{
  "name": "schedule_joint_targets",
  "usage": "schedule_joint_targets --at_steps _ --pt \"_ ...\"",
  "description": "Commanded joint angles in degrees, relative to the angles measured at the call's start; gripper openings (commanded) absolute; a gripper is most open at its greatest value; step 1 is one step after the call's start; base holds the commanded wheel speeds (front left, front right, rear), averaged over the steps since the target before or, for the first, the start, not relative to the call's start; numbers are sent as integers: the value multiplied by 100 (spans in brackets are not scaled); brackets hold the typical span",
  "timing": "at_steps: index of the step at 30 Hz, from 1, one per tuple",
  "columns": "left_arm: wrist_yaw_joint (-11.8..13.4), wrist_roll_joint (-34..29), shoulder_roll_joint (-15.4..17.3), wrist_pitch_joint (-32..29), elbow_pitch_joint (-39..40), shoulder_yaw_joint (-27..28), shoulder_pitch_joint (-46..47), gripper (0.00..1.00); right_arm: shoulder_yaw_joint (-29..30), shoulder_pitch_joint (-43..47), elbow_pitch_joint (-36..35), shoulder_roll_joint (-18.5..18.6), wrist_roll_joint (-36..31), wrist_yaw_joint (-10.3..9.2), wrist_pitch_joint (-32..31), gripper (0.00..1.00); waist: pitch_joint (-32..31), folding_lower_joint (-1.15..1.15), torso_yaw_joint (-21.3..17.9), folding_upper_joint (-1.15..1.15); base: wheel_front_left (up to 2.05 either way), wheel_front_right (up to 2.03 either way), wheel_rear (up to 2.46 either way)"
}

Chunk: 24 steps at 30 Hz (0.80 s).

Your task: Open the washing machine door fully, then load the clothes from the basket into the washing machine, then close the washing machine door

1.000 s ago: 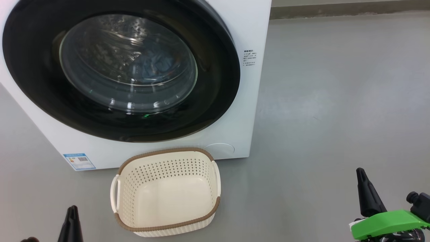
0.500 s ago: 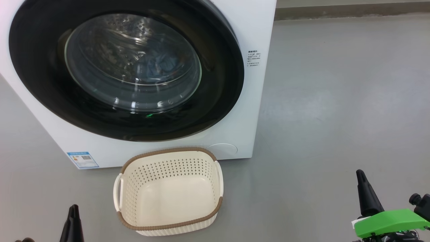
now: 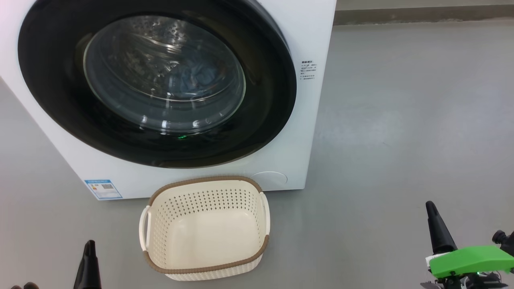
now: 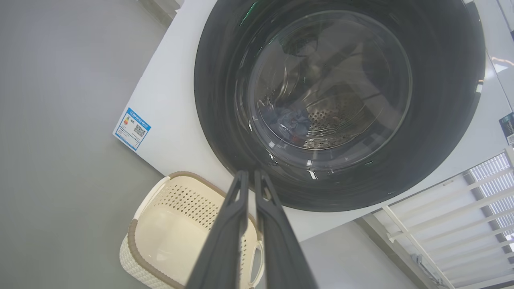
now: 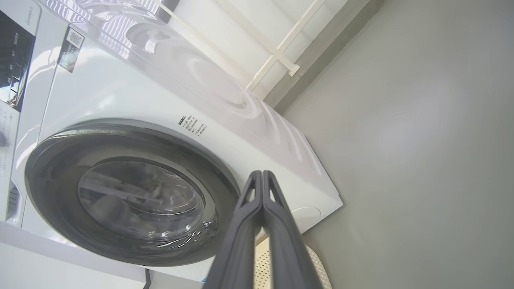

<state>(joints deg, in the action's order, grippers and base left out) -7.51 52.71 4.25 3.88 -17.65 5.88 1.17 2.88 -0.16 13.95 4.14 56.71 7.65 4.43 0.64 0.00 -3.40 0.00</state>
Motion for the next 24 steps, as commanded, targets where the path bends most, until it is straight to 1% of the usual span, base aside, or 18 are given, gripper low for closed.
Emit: schedule_joint_targets --at_steps 1,24 --pt "1 222 48 -57 195 90 240 0 3 -310 -124 66 184 -9 -45 0 -2 0 11 0 0 0 0" --pt "1 1629 -22 -428 258 81 339 0 111 -418 -76 15 1478 -12 -418 0 -19 0 135 0 0 0 0"
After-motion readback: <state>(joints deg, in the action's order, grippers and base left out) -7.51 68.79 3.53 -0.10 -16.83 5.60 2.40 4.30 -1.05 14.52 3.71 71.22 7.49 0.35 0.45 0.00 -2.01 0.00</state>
